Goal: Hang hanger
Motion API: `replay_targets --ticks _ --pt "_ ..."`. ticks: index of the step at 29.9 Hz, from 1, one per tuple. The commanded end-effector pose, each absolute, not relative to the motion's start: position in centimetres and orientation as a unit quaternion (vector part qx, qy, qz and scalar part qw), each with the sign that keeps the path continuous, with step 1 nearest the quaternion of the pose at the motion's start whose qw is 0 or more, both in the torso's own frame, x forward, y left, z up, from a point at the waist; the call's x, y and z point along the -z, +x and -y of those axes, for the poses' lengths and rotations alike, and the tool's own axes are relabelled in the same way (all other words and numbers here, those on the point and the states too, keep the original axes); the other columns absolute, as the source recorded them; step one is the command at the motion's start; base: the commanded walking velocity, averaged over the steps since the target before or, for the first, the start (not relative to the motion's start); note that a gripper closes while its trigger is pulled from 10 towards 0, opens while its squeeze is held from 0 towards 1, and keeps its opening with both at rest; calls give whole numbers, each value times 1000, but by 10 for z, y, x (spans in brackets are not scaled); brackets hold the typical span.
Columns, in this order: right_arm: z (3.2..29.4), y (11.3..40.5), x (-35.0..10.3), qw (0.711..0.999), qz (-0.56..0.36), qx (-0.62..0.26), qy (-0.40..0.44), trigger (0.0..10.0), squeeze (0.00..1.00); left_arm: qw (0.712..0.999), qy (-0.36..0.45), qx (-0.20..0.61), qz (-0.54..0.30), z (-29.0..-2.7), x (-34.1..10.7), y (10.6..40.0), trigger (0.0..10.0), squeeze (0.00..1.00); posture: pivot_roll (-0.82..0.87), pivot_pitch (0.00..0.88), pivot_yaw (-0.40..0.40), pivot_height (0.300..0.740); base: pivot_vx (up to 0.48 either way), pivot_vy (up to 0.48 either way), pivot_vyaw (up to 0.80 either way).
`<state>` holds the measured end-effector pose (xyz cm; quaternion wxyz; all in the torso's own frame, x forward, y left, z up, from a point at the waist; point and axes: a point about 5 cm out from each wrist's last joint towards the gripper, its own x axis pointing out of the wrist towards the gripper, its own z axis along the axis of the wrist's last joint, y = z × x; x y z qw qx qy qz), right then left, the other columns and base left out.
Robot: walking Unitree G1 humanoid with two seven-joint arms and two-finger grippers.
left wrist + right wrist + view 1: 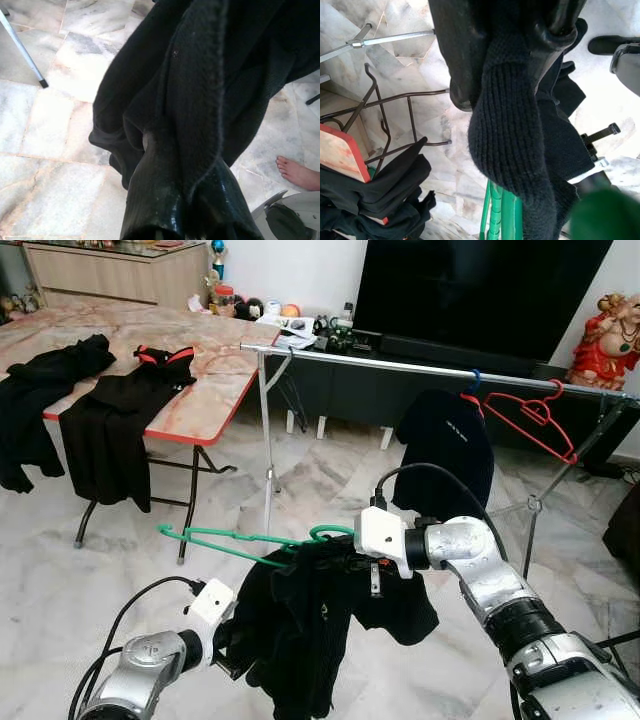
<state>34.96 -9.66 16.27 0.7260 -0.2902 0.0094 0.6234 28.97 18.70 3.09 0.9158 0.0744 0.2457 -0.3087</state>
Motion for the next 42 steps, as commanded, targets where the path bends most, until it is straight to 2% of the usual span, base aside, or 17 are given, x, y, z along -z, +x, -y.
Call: replay_targets --ticks 1,5,8,9,11,15,20,25,28,30,37,38,40,42 --pt "99 353 -172 737 6 -611 -289 0 0 911 80 318 -252 -181 -30 290 0 0 208 0 -118 740 0 0 0" --pt "102 354 -170 738 2 -608 -293 0 0 914 85 307 -252 -184 -30 290 0 0 208 0 -118 740 0 0 0" --pt "114 354 -165 742 -18 -600 -299 0 0 918 95 292 -252 -189 -29 290 0 0 212 0 -122 740 0 0 0" --pt "123 353 -161 740 -34 -599 -304 0 0 919 96 287 -254 -191 -28 289 0 0 217 0 -126 740 0 0 0" --pt "147 352 -154 756 -64 -579 -300 0 0 921 93 278 -257 -194 -27 287 0 0 213 0 -125 740 0 0 0" --pt "164 350 -149 762 -88 -569 -298 0 0 921 94 278 -258 -195 -26 286 0 0 211 0 -124 740 0 0 0" --pt "200 338 -132 774 -148 -554 -269 0 0 920 95 274 -263 -196 -24 285 0 0 196 0 -121 740 0 0 0" --pt "209 325 -123 760 -166 -588 -223 0 0 920 96 272 -265 -196 -23 284 0 0 192 0 -120 740 0 0 0" --pt "218 306 -109 708 -212 -634 -227 0 0 921 96 272 -264 -196 -23 284 0 0 198 0 -122 740 0 0 0" --pt "223 305 -106 706 -228 -628 -234 0 0 921 96 271 -264 -197 -23 283 0 0 194 0 -119 740 0 0 0" --pt "249 301 -93 683 -311 -572 -330 0 0 919 98 271 -269 -197 -21 282 0 0 186 0 -116 740 0 0 0" --pt "255 300 -88 671 -333 -553 -365 0 0 918 100 272 -270 -196 -21 282 0 0 189 0 -116 740 0 0 0" --pt "257 299 -85 660 -345 -547 -383 0 0 918 100 274 -270 -195 -20 282 0 0 191 0 -116 740 0 0 0" --pt "255 305 -85 673 -335 -525 -400 0 0 917 100 276 -271 -194 -21 282 0 0 188 0 -116 740 0 0 0"
